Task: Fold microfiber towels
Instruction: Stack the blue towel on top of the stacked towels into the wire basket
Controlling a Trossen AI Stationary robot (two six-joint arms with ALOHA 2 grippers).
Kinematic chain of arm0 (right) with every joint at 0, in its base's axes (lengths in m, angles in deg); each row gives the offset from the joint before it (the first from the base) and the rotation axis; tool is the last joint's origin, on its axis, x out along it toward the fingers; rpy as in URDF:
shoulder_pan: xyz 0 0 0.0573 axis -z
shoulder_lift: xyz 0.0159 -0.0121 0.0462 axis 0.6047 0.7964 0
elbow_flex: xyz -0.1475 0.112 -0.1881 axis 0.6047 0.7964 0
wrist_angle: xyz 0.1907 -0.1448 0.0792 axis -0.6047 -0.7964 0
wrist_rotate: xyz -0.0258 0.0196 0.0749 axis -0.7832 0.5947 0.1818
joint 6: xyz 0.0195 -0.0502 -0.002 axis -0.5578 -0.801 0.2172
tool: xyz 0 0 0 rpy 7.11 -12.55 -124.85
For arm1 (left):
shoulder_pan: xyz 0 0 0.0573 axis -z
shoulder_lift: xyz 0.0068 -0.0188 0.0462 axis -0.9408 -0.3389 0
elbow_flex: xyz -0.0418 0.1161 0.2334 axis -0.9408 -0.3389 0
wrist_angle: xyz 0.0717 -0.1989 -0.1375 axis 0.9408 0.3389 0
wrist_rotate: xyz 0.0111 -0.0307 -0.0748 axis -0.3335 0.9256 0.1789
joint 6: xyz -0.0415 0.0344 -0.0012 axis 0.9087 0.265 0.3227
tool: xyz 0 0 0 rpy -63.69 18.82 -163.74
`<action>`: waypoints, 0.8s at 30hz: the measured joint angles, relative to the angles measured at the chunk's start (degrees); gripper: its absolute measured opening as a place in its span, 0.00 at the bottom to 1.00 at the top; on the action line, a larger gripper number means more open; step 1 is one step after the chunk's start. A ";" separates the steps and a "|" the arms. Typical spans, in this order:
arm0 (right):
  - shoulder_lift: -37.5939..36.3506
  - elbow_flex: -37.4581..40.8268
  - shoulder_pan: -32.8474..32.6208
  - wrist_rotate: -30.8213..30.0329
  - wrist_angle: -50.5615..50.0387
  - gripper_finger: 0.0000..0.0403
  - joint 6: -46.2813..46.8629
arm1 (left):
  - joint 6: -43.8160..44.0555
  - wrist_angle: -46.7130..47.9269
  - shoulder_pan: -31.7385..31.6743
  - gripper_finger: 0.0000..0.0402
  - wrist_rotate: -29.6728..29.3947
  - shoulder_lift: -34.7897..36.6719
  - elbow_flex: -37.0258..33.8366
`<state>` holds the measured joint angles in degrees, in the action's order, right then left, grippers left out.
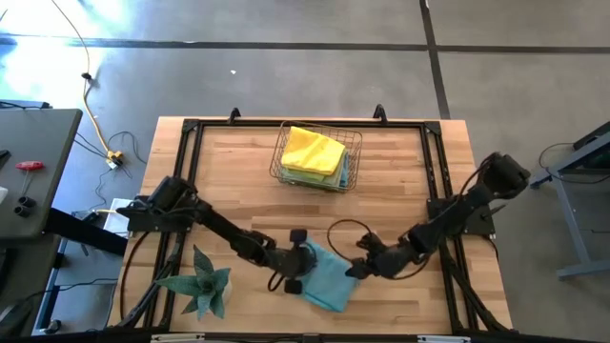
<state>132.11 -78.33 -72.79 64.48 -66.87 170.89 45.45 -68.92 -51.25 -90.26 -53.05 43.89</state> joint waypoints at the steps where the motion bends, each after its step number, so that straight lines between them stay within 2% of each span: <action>1: 0.82 0.00 -0.87 -0.92 0.09 0.57 2.01 | 0.60 0.71 -0.56 0.11 0.17 0.00 0.01; 6: 5.16 0.00 -3.12 -1.68 0.34 0.57 6.28 | 1.62 5.18 -1.31 0.11 0.34 -0.01 -0.01; 13: 9.77 -0.37 -0.59 -0.74 0.92 0.57 2.40 | 8.06 10.63 -0.86 0.11 0.46 0.25 0.21; 16: 9.92 -0.33 2.42 -1.74 0.66 0.57 -3.82 | 13.99 10.95 0.00 0.11 0.34 0.28 0.19; 20: 9.40 -0.15 7.00 -3.97 -0.10 0.57 -12.58 | 28.68 9.72 1.59 0.11 1.26 0.26 0.14; 22: 9.18 -0.12 9.43 -3.68 -0.24 0.57 -16.15 | 35.33 8.30 2.38 0.11 2.47 0.15 0.10; 24: 8.89 -0.11 11.44 -1.56 -0.16 0.57 -18.49 | 37.31 7.60 3.12 0.11 2.29 0.09 0.07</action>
<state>141.01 -78.44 -61.35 62.92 -67.03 152.40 82.76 -61.32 -48.12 -87.97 -52.96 43.95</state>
